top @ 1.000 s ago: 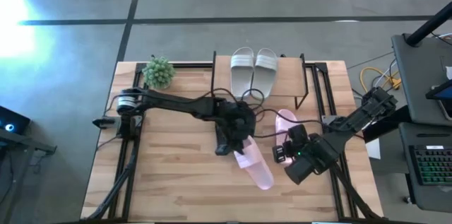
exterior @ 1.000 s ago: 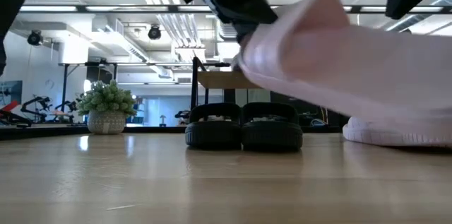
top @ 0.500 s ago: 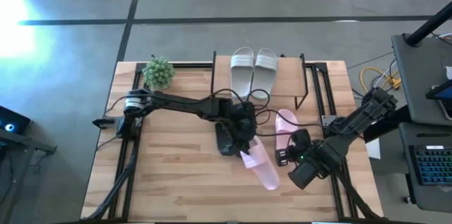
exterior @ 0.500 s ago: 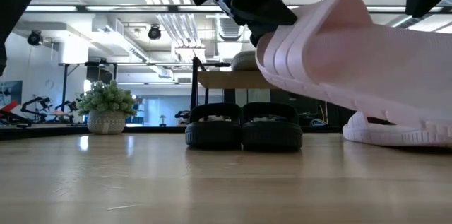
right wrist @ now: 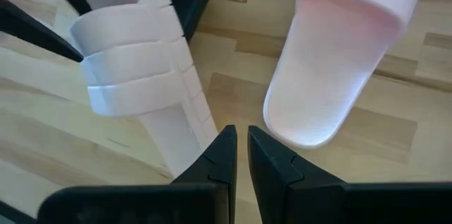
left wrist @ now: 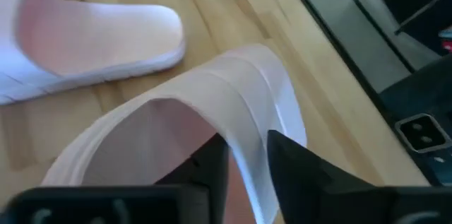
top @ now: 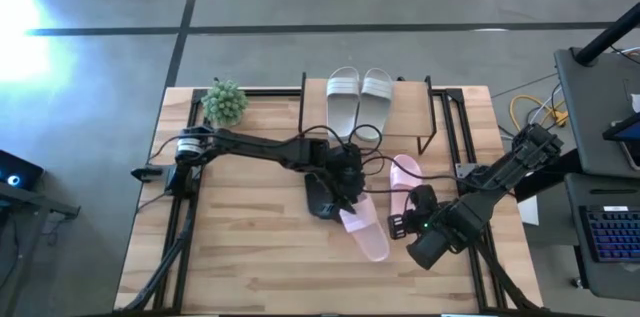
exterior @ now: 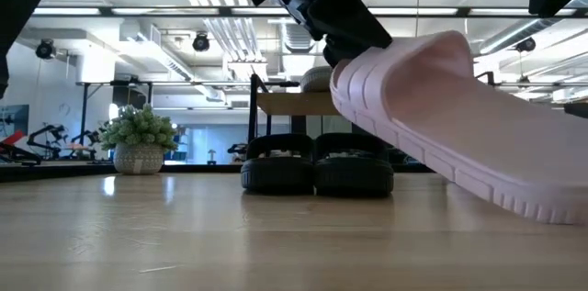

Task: Pick and place slides into the shelf
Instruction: Move the left pink slipper to the top right of the table

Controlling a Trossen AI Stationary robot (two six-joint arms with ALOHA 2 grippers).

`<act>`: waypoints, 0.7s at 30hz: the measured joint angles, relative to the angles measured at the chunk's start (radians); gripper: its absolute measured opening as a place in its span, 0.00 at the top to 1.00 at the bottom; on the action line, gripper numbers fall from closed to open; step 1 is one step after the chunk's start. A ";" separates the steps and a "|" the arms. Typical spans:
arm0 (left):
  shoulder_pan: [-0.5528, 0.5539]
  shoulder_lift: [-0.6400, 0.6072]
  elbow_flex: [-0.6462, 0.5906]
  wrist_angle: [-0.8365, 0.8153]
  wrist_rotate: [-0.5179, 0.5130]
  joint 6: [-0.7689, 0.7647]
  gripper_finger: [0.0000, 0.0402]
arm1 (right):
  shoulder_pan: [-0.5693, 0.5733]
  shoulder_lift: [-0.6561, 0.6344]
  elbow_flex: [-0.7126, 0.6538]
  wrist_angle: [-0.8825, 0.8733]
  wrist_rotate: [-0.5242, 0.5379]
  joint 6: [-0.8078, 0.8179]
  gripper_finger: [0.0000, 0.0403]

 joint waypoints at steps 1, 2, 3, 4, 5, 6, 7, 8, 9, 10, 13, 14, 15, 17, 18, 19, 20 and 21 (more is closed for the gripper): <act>-0.001 0.000 0.000 0.009 -0.012 0.000 0.76 | 0.000 0.000 0.000 0.000 0.000 0.000 0.93; -0.001 0.000 0.000 0.018 -0.022 -0.001 0.74 | 0.000 0.000 -0.001 0.001 0.000 0.000 0.93; -0.001 0.000 0.000 0.029 -0.031 -0.001 0.72 | 0.000 0.000 -0.002 0.000 0.000 0.000 0.93; -0.001 0.000 0.000 0.037 -0.039 -0.001 0.69 | 0.000 0.000 -0.003 0.000 0.000 0.000 0.93; -0.001 -0.001 0.000 0.047 -0.044 -0.001 0.68 | 0.000 0.000 -0.003 0.001 0.000 0.000 0.93; -0.001 -0.001 0.000 0.058 -0.044 -0.001 0.66 | 0.000 0.000 -0.004 0.001 0.000 0.000 0.93; 0.000 -0.001 0.000 0.061 -0.045 -0.001 0.64 | 0.000 0.000 -0.004 0.001 0.000 0.000 0.93; 0.000 -0.004 0.000 0.060 -0.045 -0.001 0.63 | 0.000 0.000 -0.004 0.001 0.000 0.000 0.93; 0.000 -0.007 0.000 0.052 -0.045 -0.001 0.62 | 0.000 0.000 -0.004 0.001 0.000 0.000 0.93; 0.000 -0.010 0.000 0.040 -0.047 -0.002 0.61 | 0.000 0.000 -0.004 0.001 0.000 0.000 0.93; 0.006 -0.035 0.000 -0.055 -0.085 -0.001 0.60 | 0.000 0.000 -0.004 0.002 0.000 0.000 0.93; 0.008 -0.043 -0.003 -0.081 -0.107 -0.001 0.60 | 0.000 0.000 -0.004 0.002 0.000 0.000 0.93; 0.010 -0.050 -0.004 -0.091 -0.131 -0.001 0.60 | 0.000 0.000 -0.004 0.002 0.001 0.000 0.93; 0.012 -0.064 -0.012 -0.094 -0.181 -0.001 0.60 | 0.000 0.000 -0.006 0.002 0.001 -0.002 0.93; 0.013 -0.069 -0.015 -0.100 -0.201 -0.001 0.60 | 0.000 0.000 -0.008 0.002 0.001 -0.004 0.93; 0.013 -0.074 -0.016 -0.097 -0.218 -0.001 0.60 | 0.000 0.000 -0.011 0.002 0.002 -0.004 0.93; 0.013 -0.082 -0.016 -0.096 -0.235 -0.001 0.60 | 0.000 0.000 -0.014 0.002 0.003 -0.004 0.93; 0.013 -0.086 -0.014 -0.099 -0.250 -0.003 0.60 | 0.000 0.000 -0.017 0.002 0.003 -0.004 0.93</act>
